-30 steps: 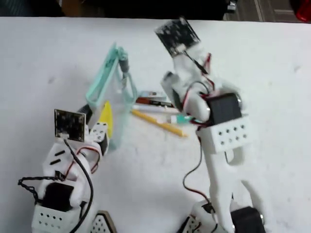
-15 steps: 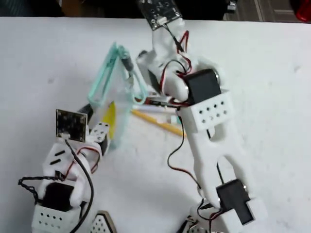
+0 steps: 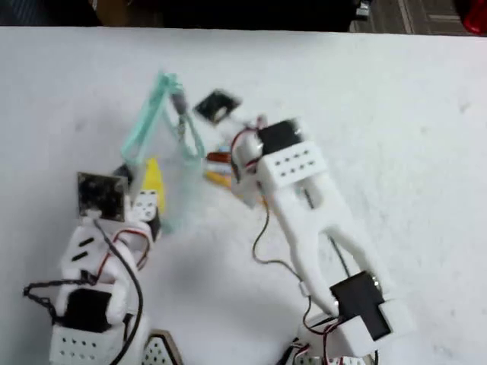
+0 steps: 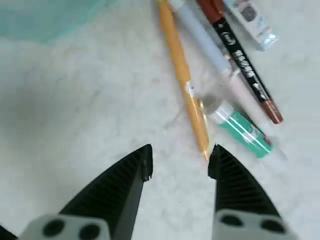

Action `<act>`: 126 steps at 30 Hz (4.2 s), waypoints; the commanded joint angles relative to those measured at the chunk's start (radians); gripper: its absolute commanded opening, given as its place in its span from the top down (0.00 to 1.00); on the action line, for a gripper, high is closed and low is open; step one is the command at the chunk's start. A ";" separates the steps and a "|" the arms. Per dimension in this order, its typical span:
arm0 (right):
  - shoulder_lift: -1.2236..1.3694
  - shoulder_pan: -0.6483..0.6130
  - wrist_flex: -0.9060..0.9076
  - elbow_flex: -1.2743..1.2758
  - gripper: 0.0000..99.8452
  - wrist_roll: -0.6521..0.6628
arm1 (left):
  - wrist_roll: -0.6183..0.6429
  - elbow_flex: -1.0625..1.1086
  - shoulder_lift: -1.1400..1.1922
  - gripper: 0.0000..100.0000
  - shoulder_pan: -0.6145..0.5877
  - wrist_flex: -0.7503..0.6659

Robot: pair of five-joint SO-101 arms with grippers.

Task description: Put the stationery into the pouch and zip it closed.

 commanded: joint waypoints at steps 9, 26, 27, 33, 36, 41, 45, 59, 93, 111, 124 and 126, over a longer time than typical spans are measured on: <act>0.162 -0.018 -0.294 0.133 0.83 0.014 | 0.068 0.009 -0.213 0.98 -0.113 0.075; 0.478 -0.012 -0.288 -0.106 0.99 0.012 | 0.066 0.009 -0.213 0.98 -0.091 0.083; 0.476 -0.012 -0.288 -0.106 0.98 0.012 | 0.064 0.009 -0.211 0.98 -0.076 0.084; 0.397 0.004 -0.223 -0.109 0.98 0.014 | 0.061 -0.041 -0.211 0.98 -0.001 0.150; 0.274 0.012 -0.163 -0.107 0.98 0.014 | -0.002 -0.106 -0.211 0.98 0.016 0.222; 0.030 0.022 -0.051 -0.104 0.98 0.014 | -0.052 -0.130 -0.211 0.98 0.019 0.292; -0.180 0.048 0.005 -0.104 0.98 0.012 | -0.052 -0.129 -0.211 0.98 0.019 0.298; -0.561 -0.048 -0.127 -0.446 0.98 -0.259 | 0.000 -0.069 -0.211 0.80 0.021 0.313; -0.487 -0.389 -0.599 -0.081 0.98 -0.519 | 0.003 -0.063 -0.211 0.80 0.019 0.288; -0.604 -0.404 -0.446 -0.066 0.80 -0.427 | 0.005 -0.063 -0.211 0.80 0.018 0.287; -0.424 0.048 -0.401 -0.115 0.80 -0.425 | 0.005 -0.063 -0.211 0.80 -0.013 0.287; -0.326 0.113 -0.378 -0.115 0.80 -0.394 | 0.008 -0.063 -0.211 0.80 -0.042 0.287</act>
